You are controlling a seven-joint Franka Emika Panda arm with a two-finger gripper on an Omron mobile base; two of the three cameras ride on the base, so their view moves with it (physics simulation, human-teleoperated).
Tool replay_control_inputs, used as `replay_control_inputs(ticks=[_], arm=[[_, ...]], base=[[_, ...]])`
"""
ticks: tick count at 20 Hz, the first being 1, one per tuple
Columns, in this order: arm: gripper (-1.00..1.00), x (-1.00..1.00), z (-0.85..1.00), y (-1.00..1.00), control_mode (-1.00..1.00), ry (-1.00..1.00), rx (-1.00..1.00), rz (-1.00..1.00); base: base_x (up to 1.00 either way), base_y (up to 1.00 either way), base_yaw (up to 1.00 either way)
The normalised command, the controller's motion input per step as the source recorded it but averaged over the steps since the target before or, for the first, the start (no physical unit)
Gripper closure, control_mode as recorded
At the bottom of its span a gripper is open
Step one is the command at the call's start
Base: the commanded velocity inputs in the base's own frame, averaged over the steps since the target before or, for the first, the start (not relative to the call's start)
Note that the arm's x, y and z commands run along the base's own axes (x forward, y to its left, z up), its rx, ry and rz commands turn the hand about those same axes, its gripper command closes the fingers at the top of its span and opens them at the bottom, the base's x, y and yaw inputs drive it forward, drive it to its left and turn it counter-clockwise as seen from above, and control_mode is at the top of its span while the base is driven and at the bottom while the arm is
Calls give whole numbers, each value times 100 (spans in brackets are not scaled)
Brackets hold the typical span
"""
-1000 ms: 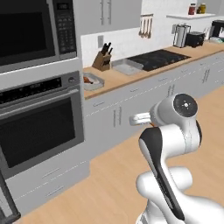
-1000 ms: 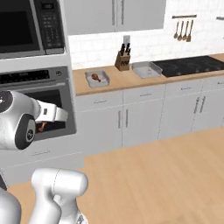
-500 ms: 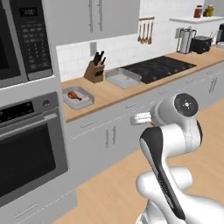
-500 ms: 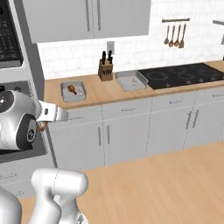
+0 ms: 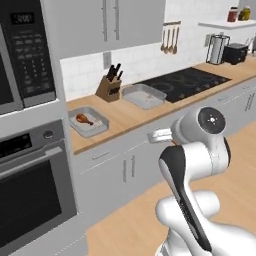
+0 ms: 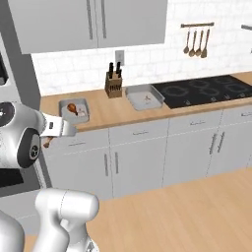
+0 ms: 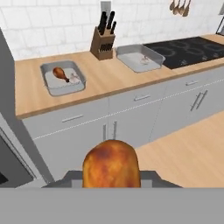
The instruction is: Place one garlic and one chicken drumstick in each tupperware on the nearby counter, to pack two identical lunches.
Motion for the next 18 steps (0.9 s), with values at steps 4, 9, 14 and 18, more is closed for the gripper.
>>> replay_control_inputs(ticks=[4,9,14,18], arm=[[100,0,0,0,100,0,0,0],[100,0,0,0,100,0,0,0],[100,0,0,0,100,0,0,0],[100,0,0,0,100,0,0,0]], base=[[100,-61,-21],[100,-64,-23],[100,-58,7],[91,-29,33]])
